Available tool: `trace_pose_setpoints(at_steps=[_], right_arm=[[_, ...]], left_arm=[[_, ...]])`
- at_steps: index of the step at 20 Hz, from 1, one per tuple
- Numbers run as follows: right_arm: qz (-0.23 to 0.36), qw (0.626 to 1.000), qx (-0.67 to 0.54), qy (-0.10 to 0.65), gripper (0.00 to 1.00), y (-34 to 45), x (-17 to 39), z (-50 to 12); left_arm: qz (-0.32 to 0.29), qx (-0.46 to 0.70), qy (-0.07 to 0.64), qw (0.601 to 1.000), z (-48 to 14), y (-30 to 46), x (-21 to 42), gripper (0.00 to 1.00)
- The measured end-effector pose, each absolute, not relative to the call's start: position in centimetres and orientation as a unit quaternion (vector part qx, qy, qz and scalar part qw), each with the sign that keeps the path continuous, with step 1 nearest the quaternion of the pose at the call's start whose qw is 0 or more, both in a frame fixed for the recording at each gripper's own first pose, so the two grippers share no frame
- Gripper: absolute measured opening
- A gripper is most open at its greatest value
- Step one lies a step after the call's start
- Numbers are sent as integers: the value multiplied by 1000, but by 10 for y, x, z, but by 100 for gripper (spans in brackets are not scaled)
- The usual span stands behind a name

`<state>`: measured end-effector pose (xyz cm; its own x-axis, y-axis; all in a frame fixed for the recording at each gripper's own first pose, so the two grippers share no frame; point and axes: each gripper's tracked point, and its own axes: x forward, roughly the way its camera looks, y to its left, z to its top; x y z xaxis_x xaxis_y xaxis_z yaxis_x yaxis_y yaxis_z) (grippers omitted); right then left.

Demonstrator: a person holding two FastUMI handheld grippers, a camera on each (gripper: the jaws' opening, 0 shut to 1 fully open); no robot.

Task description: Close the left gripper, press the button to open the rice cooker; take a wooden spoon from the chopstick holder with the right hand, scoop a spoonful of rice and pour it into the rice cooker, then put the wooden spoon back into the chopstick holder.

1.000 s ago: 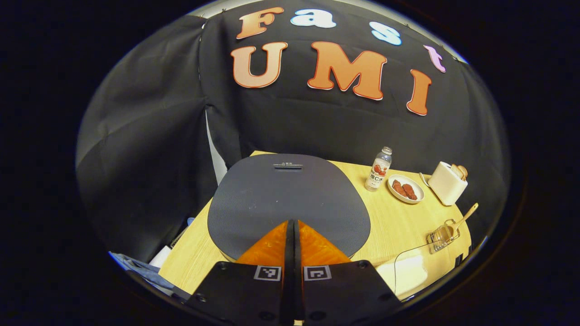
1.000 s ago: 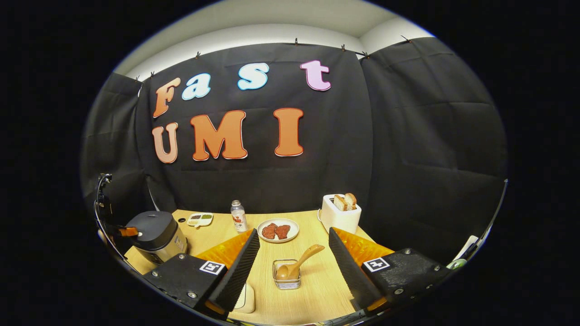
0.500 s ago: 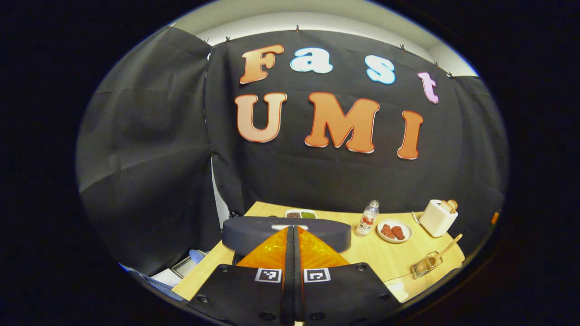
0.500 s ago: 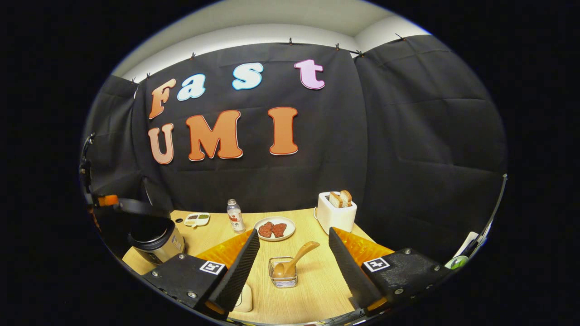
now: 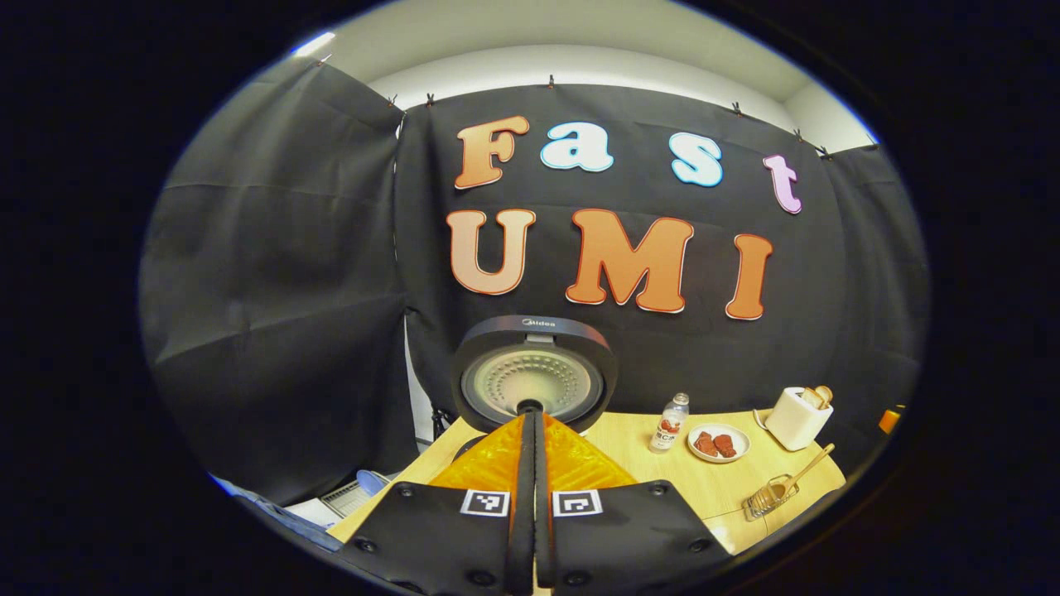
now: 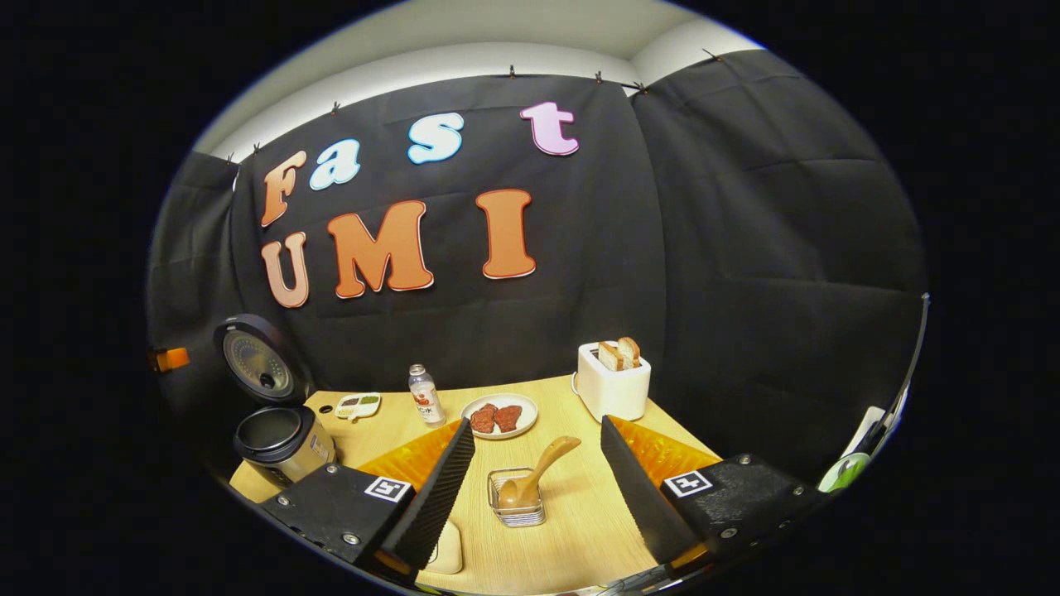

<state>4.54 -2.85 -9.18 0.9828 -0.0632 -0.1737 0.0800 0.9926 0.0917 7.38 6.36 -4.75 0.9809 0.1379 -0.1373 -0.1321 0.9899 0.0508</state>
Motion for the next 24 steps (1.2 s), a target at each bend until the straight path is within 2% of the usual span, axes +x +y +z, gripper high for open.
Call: trace_pose_setpoints(at_steps=[3, 10, 11, 19, 21, 24], right_arm=[[-40, 993, 60, 92, 95, -33, 54, -107], [-53, 980, 123, 146, 95, -48, 91, -173], [-55, 977, 133, 156, 95, -50, 98, -182], [-49, 966, 173, 188, 93, -43, 138, -221], [-48, 964, 174, 194, 93, -41, 146, -226], [-47, 963, 175, 201, 85, -38, 160, -232]], left_arm=[[67, 17, 70, 995, -45, 64, 70, 5], [74, 17, 35, 996, -23, 64, 51, 72], [76, 14, 30, 997, -19, 66, 49, 72], [100, 21, 12, 995, -5, 84, 34, 96], [105, 21, 15, 994, -6, 88, 31, 98], [112, 33, 17, 993, -6, 94, 25, 99]])
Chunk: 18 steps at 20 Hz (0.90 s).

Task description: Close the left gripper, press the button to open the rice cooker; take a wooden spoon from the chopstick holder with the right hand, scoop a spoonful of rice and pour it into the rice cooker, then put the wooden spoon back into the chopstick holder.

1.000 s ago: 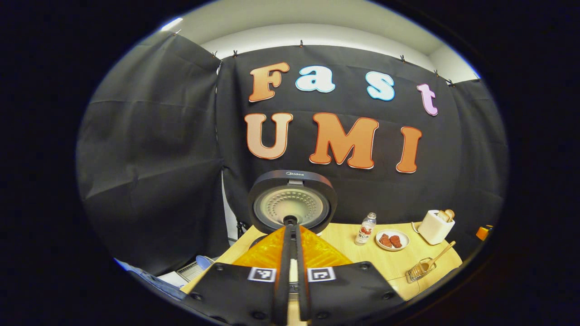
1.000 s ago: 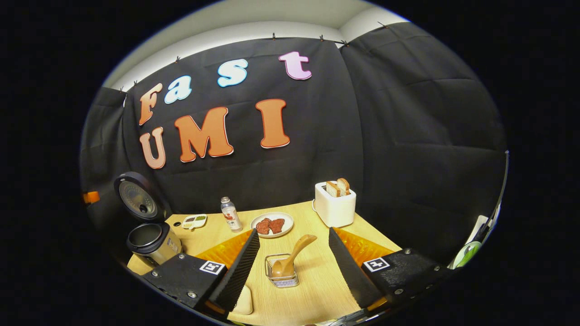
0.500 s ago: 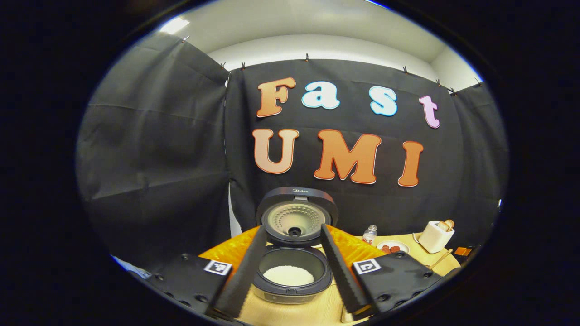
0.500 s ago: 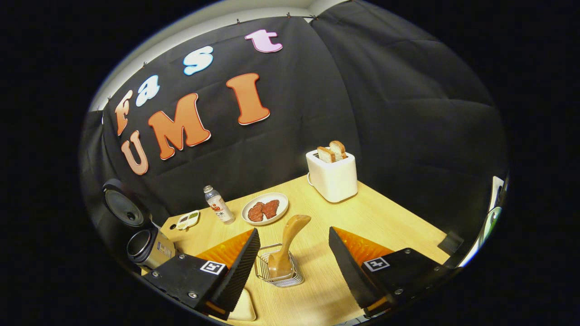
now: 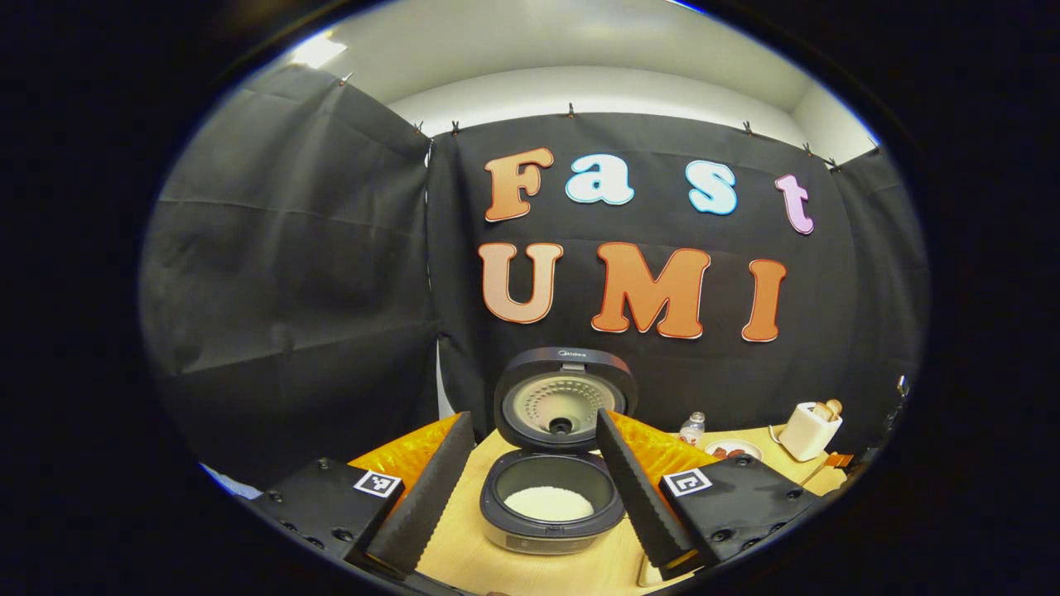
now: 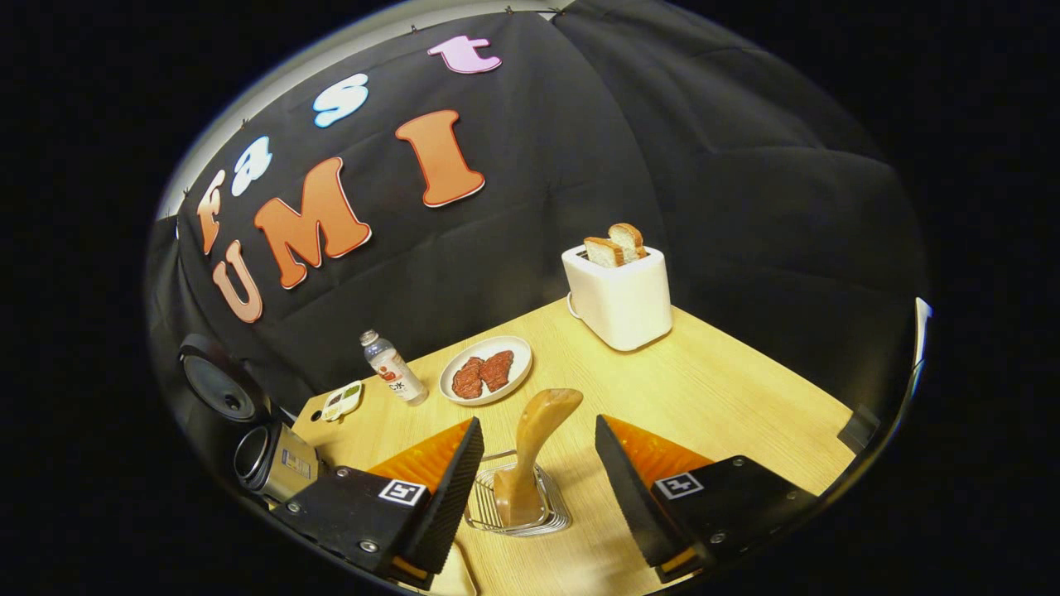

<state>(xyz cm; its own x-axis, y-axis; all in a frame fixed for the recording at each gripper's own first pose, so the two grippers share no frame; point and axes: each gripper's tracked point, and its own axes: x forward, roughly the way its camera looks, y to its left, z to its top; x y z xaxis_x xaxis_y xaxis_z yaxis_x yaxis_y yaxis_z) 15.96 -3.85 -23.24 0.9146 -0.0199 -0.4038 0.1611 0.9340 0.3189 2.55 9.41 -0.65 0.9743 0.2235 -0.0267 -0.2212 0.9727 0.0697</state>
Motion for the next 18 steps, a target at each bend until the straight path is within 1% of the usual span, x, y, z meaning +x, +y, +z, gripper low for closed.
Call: trace_pose_setpoints(at_steps=[3, 7, 8, 9, 10, 11, 14, 16, 18], right_arm=[[-44, 957, 191, 216, 78, -35, 171, -240], [-38, 950, 205, 232, 65, -32, 181, -249], [-39, 945, 210, 246, 48, -31, 180, -256], [-41, 943, 217, 248, 48, -32, 182, -257], [-43, 940, 234, 246, 34, -31, 183, -253], [-36, 935, 251, 246, 31, -27, 184, -251], [-29, 939, 251, 233, 18, -19, 182, -249], [-24, 945, 231, 230, 13, -15, 178, -243], [-24, 950, 216, 223, 13, -13, 178, -234]], left_arm=[[120, 43, 19, 992, -5, 103, 23, 100], [128, 52, 18, 990, -1, 112, 19, 100], [131, 54, 18, 990, 0, 114, 19, 100], [131, 56, 18, 990, 0, 115, 17, 100], [131, 57, 20, 990, -1, 116, 17, 100], [130, 60, 22, 989, -2, 117, 18, 100], [130, 69, 28, 989, -4, 122, 18, 100], [126, 69, 27, 989, -3, 121, 19, 100], [125, 65, 26, 990, -1, 124, 22, 99]])
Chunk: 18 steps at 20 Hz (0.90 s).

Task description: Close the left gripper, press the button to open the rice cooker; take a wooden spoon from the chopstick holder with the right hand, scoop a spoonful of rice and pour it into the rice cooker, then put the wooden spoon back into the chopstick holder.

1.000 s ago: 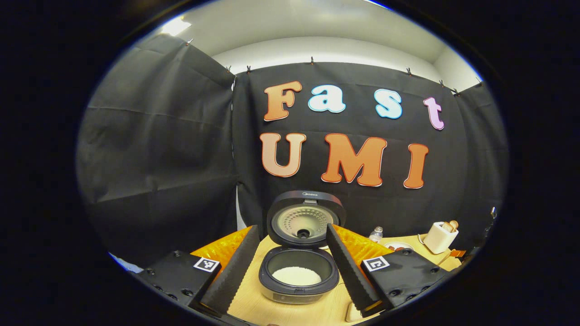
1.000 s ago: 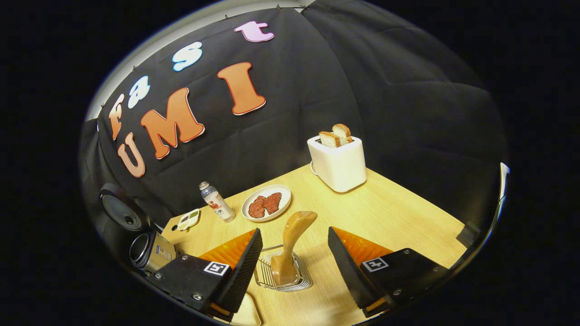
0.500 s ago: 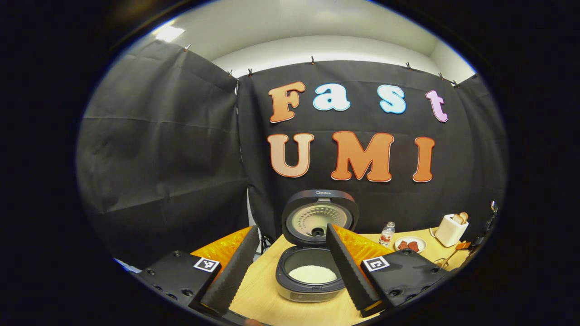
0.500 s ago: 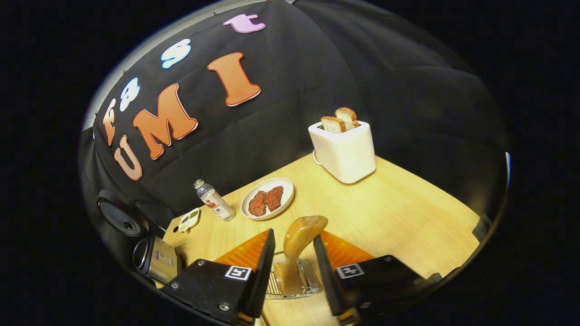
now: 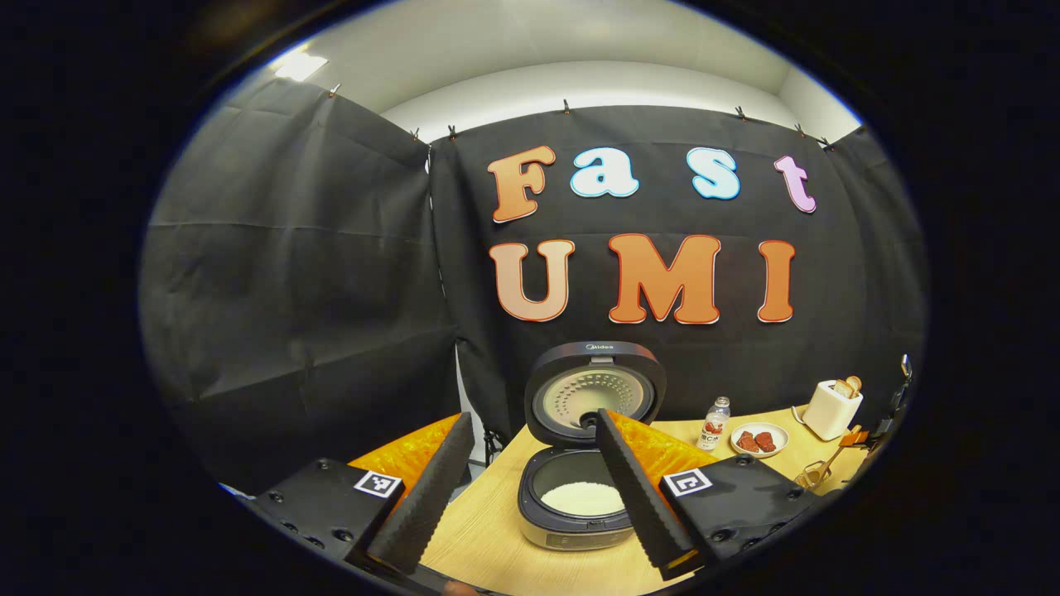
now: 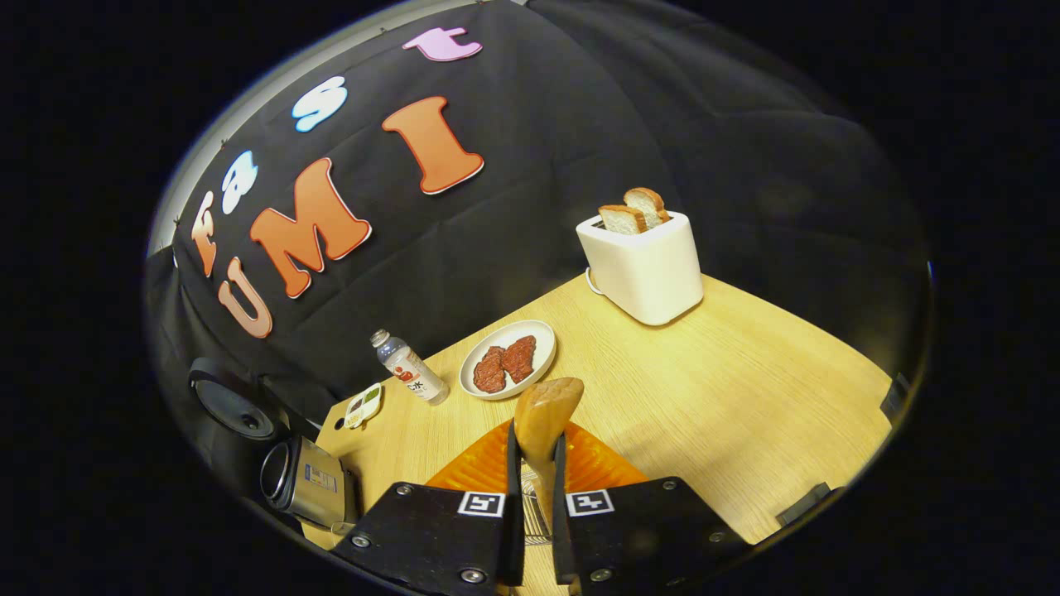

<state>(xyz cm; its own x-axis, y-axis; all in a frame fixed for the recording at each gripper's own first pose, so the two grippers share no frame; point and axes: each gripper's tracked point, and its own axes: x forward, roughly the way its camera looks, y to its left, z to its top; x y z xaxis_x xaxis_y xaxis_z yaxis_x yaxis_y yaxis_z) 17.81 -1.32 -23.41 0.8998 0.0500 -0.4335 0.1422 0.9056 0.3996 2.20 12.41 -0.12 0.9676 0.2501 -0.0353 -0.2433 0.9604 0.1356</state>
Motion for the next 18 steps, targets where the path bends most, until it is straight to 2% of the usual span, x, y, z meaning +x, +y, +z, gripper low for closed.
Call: trace_pose_setpoints(at_steps=[6, 11, 18], right_arm=[[-16, 968, 176, 177, 13, -8, 170, -167], [25, 979, 140, 143, 13, 26, 135, -107], [96, 975, 144, 140, 13, 106, 77, -93]], left_arm=[[114, 52, 23, 992, -1, 128, 26, 97], [104, 43, 26, 993, -7, 134, 27, 97], [88, 41, 26, 995, -6, 149, 26, 100]])
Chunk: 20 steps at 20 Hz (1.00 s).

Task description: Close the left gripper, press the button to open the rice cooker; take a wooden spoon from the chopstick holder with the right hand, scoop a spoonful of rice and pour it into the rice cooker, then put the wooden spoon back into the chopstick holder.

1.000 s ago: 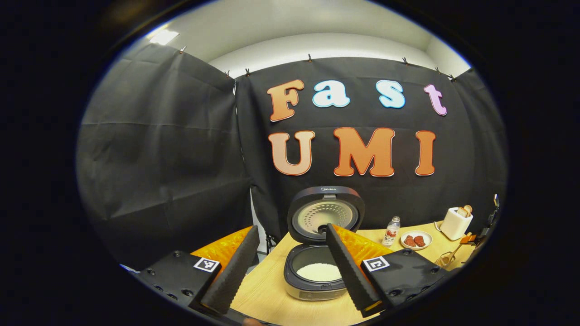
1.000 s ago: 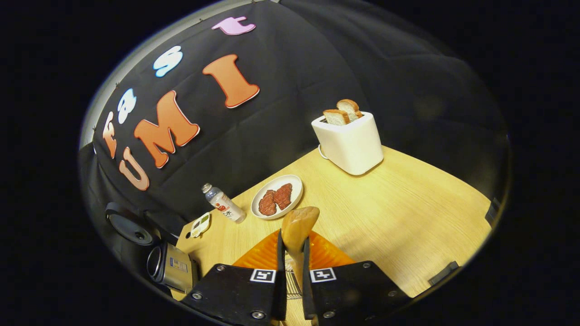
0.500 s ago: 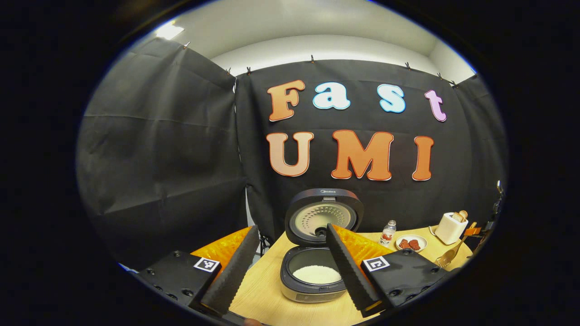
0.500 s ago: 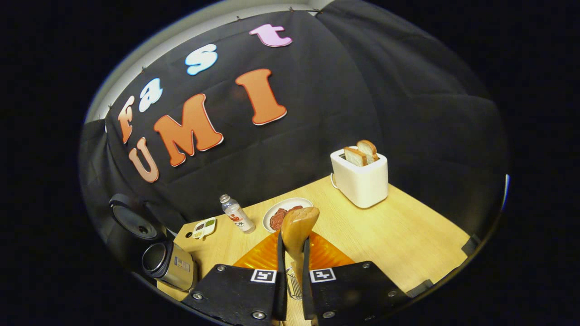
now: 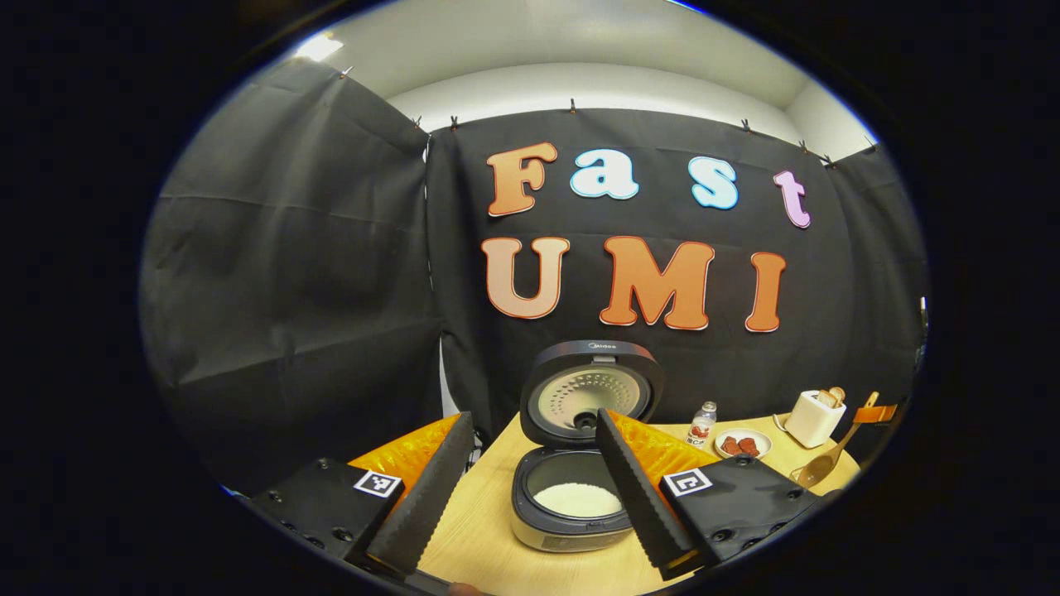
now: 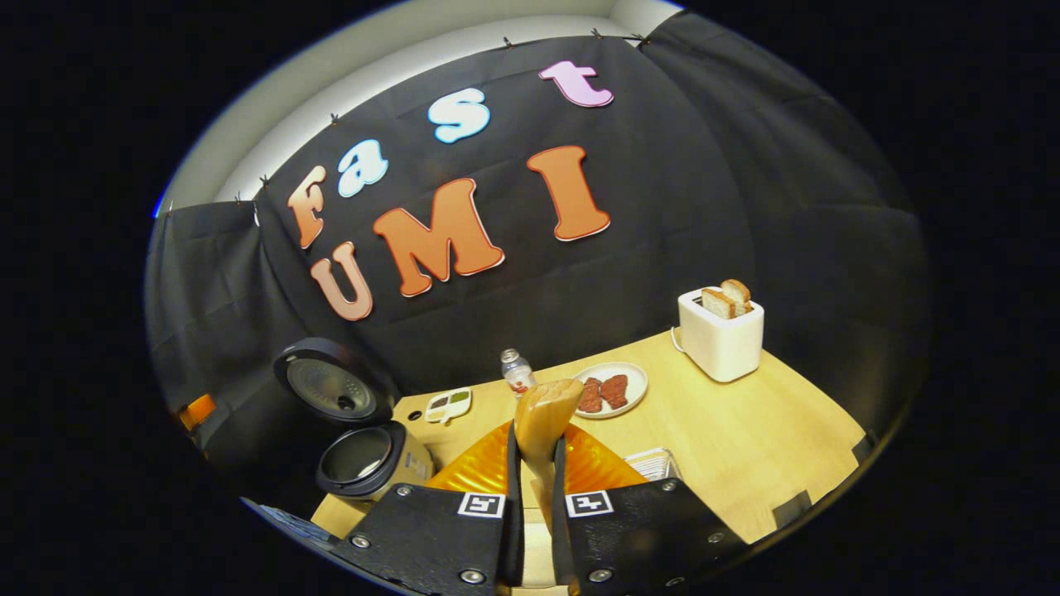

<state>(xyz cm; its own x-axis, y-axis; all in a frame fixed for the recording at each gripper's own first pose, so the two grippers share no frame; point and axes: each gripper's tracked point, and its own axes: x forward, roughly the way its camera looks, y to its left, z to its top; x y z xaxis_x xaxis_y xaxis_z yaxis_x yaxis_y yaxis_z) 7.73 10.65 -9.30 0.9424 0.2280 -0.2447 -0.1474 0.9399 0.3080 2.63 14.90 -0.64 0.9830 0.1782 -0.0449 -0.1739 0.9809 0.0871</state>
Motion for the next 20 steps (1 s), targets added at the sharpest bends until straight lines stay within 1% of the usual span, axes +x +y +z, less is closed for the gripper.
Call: trace_pose_setpoints(at_steps=[2, 5, 9, 12, 14, 17, 20], right_arm=[[107, 975, 134, 142, 13, 124, 69, -104], [108, 975, 104, 164, 13, 140, 57, -135], [94, 979, 16, 182, 13, 154, 44, -177], [89, 977, -41, 189, 13, 165, 36, -198], [82, 974, -66, 199, 13, 171, 32, -213], [54, 973, -72, 212, 13, 167, 26, -231], [14, 978, -24, 206, 13, 166, 26, -236]], left_arm=[[83, 44, 25, 995, -5, 152, 26, 99], [73, 43, 27, 996, -6, 156, 24, 99], [65, 50, 26, 996, -5, 162, 20, 100], [61, 59, 24, 996, -3, 169, 17, 97], [58, 61, 24, 996, -3, 172, 18, 97], [55, 63, 28, 996, -7, 177, 16, 99], [58, 62, 31, 996, -10, 185, 14, 100]])
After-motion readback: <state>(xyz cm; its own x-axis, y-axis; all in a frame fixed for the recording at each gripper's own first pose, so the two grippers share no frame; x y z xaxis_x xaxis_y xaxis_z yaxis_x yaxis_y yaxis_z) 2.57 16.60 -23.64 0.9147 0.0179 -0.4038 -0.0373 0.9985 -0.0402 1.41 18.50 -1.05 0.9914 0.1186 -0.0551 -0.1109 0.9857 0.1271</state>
